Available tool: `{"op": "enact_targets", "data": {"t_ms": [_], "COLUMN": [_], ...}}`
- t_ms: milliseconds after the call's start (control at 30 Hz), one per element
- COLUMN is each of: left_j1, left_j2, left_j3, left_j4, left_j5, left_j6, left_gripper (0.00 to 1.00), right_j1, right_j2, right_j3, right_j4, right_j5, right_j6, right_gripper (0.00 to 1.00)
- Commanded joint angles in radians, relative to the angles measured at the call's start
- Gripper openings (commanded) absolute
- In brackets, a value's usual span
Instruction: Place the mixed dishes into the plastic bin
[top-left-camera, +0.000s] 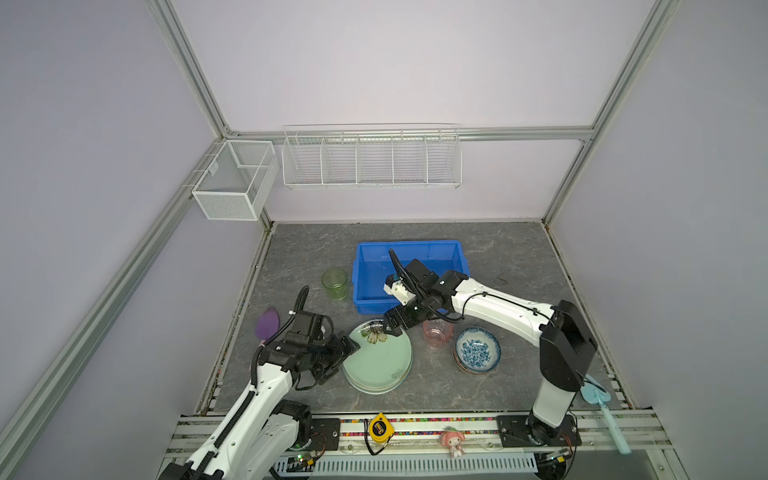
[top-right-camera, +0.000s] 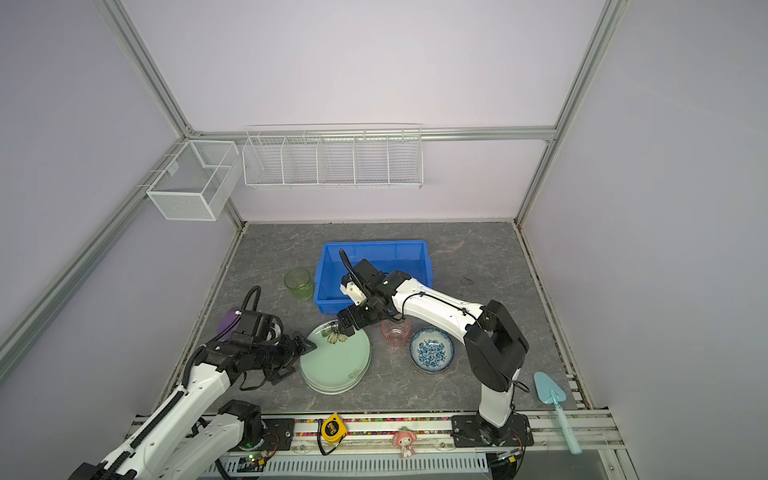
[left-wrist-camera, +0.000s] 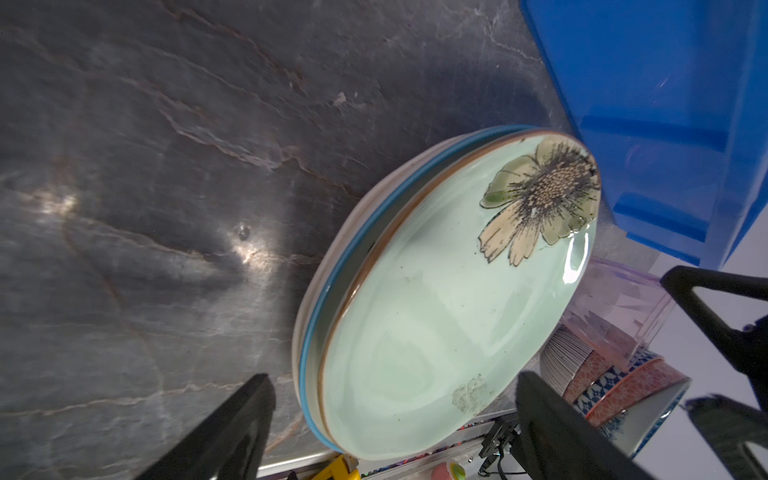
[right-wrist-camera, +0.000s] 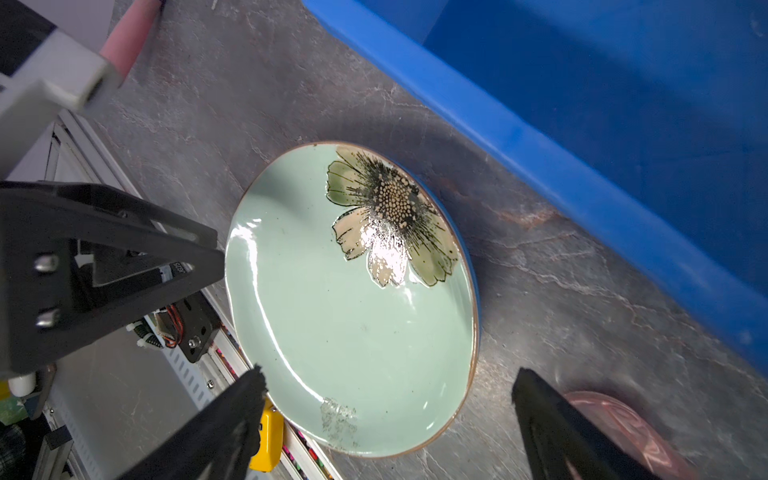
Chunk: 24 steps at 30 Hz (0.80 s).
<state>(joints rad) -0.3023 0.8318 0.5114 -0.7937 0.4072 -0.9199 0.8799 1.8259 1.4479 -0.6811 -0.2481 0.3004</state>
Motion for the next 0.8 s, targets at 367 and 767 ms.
{"op": "enact_targets", "data": {"t_ms": [367, 767], "left_j1": [-0.005, -0.005], "left_j2": [-0.045, -0.017], "left_j3": [-0.029, -0.055], "left_j4": [0.056, 0.089], "left_j5": [0.011, 0.011], "left_j6": [-0.055, -0.05], "left_gripper": [0.89, 0.88], "right_j1": [0.028, 0.034], "right_j2": [0.106, 0.134], "right_j3": [0.052, 0.063], "right_j4": [-0.047, -0.042], "right_j5": [0.018, -0.029], "right_j6": [0.025, 0.028], "right_gripper": [0.97, 0.98]}}
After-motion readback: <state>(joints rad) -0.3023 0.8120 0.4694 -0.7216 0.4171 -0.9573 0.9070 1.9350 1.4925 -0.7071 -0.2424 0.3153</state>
